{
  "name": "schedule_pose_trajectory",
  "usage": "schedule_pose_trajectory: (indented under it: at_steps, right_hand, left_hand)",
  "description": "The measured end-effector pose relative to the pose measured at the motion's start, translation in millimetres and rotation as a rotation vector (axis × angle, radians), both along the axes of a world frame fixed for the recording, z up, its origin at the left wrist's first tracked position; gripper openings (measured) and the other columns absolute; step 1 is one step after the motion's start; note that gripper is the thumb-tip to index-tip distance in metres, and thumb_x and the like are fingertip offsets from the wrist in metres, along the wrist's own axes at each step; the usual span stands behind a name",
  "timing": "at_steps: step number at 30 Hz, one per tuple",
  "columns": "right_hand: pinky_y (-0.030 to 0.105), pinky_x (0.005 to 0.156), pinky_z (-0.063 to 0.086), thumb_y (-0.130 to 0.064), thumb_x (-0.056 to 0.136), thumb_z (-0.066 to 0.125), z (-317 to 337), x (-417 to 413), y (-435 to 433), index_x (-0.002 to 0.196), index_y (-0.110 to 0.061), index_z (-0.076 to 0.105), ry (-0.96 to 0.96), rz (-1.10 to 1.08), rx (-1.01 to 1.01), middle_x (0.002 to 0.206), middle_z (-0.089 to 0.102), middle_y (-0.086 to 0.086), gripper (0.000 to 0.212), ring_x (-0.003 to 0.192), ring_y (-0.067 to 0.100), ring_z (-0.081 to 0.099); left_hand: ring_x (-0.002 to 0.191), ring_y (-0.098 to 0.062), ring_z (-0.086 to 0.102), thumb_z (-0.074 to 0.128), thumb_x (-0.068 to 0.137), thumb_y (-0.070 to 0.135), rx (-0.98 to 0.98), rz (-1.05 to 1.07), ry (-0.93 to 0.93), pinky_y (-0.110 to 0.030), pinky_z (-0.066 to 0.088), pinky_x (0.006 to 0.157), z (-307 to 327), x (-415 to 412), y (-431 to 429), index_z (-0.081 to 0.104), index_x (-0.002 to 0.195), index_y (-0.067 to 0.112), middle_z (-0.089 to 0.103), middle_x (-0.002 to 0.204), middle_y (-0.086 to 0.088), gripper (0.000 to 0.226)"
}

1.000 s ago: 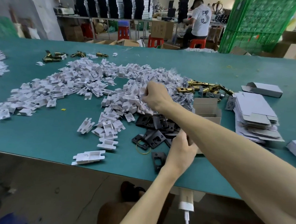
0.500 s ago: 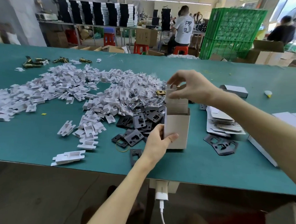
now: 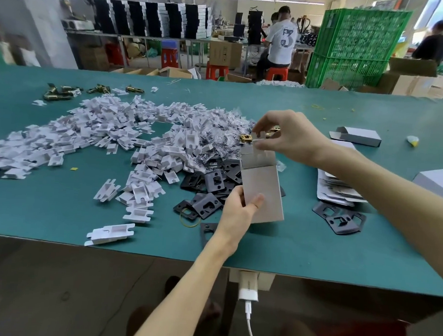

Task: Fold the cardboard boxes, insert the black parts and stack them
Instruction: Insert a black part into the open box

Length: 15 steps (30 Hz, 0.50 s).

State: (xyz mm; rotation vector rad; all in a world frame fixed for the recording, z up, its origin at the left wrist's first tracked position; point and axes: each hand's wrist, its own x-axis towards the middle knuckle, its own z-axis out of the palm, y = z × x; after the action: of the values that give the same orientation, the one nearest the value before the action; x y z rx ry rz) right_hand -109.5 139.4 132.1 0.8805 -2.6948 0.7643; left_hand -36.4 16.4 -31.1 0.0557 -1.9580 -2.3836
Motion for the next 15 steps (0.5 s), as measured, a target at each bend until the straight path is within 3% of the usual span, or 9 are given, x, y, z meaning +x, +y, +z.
schedule_pose_trajectory:
  at_steps: [7,11,15]
  right_hand:
    - [0.031,0.086,0.047,-0.017,0.084,0.081,-9,-5,7,0.099,-0.014,0.079,0.056,-0.013,0.228,0.099,0.062,0.007,0.015,0.089,0.018,0.059]
    - [0.029,0.08,0.045,-0.025,0.09,0.076,-16,-16,13,0.097,-0.015,0.079,0.033,-0.081,0.11,0.088,0.061,-0.005,0.012,0.078,0.009,0.057]
    - [0.027,0.085,0.046,-0.011,0.094,0.065,-39,-40,21,0.108,-0.006,0.076,-0.058,-0.247,0.052,0.105,0.075,0.012,0.019,0.093,0.026,0.065]
  left_hand:
    - [0.099,-0.006,0.067,0.063,0.104,0.022,-0.016,0.015,0.002,-0.015,0.054,0.077,0,1,1,0.056,0.116,0.025,0.07,0.115,0.003,0.014]
    - [0.096,-0.002,0.067,0.063,0.104,0.024,-0.018,0.05,0.006,-0.013,0.053,0.076,0,0,2,0.056,0.114,0.025,0.069,0.113,0.005,0.013]
    - [0.102,-0.007,0.066,0.063,0.104,0.025,-0.062,0.09,0.012,-0.015,0.054,0.08,0,0,4,0.055,0.118,0.02,0.068,0.116,0.003,0.017]
